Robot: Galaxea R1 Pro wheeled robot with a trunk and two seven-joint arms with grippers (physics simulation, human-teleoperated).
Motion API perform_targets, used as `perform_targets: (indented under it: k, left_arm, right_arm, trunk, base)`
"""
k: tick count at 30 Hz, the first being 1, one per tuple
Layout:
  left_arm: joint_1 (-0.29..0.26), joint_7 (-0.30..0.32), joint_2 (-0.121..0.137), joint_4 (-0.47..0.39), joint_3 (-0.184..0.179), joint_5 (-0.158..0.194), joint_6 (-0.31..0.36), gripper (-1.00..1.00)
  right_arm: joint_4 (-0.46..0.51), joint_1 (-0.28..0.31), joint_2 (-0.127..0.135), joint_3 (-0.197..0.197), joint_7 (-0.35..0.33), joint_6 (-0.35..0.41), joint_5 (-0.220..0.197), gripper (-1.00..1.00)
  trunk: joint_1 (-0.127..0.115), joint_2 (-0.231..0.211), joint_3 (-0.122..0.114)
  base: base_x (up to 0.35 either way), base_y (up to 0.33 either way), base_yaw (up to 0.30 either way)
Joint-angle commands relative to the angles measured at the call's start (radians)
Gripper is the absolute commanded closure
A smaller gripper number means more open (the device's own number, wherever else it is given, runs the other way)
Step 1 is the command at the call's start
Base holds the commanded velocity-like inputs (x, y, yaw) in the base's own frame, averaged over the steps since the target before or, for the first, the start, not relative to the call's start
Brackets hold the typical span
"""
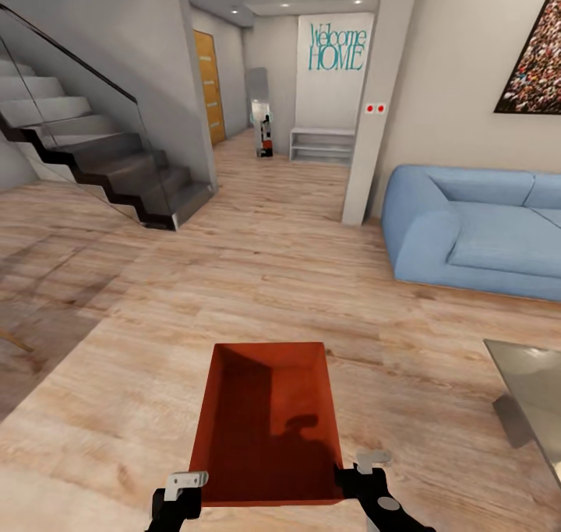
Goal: Move the two storage containers from the living room to the garage. In the garage, place one container on the floor and stack the other container on top of it (either order is fine).
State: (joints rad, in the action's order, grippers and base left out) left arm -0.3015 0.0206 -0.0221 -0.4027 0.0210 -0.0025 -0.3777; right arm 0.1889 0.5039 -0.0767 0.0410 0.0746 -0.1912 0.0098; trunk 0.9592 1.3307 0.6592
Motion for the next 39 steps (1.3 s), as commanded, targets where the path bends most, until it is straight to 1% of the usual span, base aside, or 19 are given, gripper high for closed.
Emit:
perform_targets:
  k: [1, 8, 17, 31, 39]
  left_arm:
    - [-0.001, -0.008, 0.001, -0.001, 0.016, 0.008, -0.003, 1.00]
    - [-0.001, -0.008, 0.001, -0.001, 0.016, 0.009, -0.003, 1.00]
    - [-0.001, -0.008, 0.001, -0.001, 0.016, 0.008, -0.003, 1.00]
    - [-0.001, -0.008, 0.001, -0.001, 0.016, 0.009, -0.003, 1.00]
    - [-0.001, -0.008, 0.001, -0.001, 0.016, 0.009, -0.003, 1.00]
  right_arm:
    - [-0.001, 0.001, 0.015, -0.009, 0.011, -0.004, -0.001, 1.00]
    - [-0.001, 0.001, 0.015, -0.009, 0.011, -0.004, -0.001, 1.00]
    - [-0.001, 0.001, 0.015, -0.009, 0.011, -0.004, -0.001, 1.00]
    - [-0.001, 0.001, 0.015, -0.009, 0.011, -0.004, -0.001, 1.00]
    - [0.000, 0.001, 0.015, -0.009, 0.011, -0.004, -0.001, 1.00]
  trunk:
    - [0.001, 0.000, -0.001]
    - [0.001, 0.000, -0.011]
    - [0.001, 0.000, -0.013]
    - [0.001, 0.000, -0.013]
    - [0.001, 0.000, -0.013]
  base:
    - [0.346, 0.000, 0.003]
    - [0.346, 0.000, 0.001]
    - [0.346, 0.000, 0.006]
    - [0.346, 0.000, 0.225]
    - [0.346, 0.000, 0.045]
